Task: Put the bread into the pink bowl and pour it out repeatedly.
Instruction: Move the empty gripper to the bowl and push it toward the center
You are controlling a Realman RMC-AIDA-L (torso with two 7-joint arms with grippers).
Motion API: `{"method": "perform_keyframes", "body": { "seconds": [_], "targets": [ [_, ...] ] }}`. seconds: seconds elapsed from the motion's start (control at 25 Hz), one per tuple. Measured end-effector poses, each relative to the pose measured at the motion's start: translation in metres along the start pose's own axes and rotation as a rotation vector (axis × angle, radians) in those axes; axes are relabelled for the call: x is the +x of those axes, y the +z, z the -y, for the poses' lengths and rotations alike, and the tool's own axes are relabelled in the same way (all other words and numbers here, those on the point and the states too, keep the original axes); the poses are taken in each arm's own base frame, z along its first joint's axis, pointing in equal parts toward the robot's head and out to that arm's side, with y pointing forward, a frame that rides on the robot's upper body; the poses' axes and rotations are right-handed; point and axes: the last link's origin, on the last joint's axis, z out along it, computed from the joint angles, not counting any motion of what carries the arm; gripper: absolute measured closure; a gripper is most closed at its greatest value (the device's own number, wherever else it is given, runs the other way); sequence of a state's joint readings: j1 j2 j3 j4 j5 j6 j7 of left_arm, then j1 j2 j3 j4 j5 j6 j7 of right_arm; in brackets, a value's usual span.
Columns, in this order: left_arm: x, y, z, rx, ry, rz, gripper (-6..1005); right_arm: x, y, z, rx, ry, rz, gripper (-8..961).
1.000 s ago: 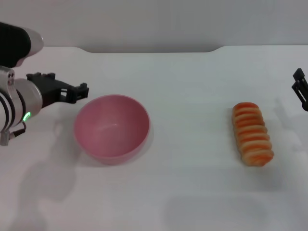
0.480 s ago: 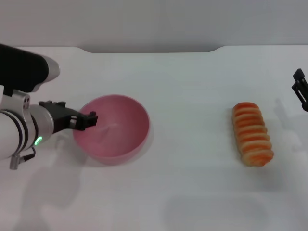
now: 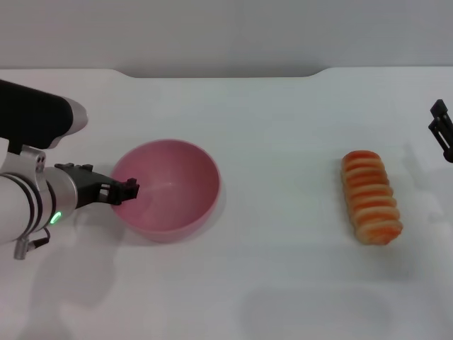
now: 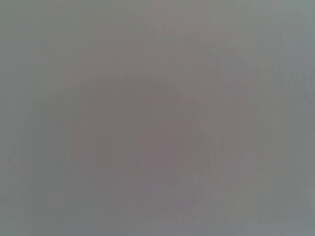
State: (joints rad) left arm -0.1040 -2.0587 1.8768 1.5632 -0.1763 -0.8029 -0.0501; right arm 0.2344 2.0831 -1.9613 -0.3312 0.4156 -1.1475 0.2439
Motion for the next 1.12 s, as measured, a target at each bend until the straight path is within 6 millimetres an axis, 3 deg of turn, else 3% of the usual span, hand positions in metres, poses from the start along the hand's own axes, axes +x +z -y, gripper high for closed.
{"method": "perform_keyframes", "body": {
  "seconds": [0.56,1.0,1.12],
  "targets": [
    [-0.003,0.004,-0.004,-0.038,-0.055,0.016,227,-0.003,-0.001,-0.002,-0.002,0.008,0.018,181],
    [-0.002,0.007,-0.011,-0.057,0.000,0.017,444,-0.005,-0.002,-0.005,-0.015,0.009,0.027,182],
    [-0.001,0.007,-0.011,-0.057,0.003,0.015,680,-0.005,-0.002,-0.004,-0.015,0.008,0.027,182]
  ]
}}
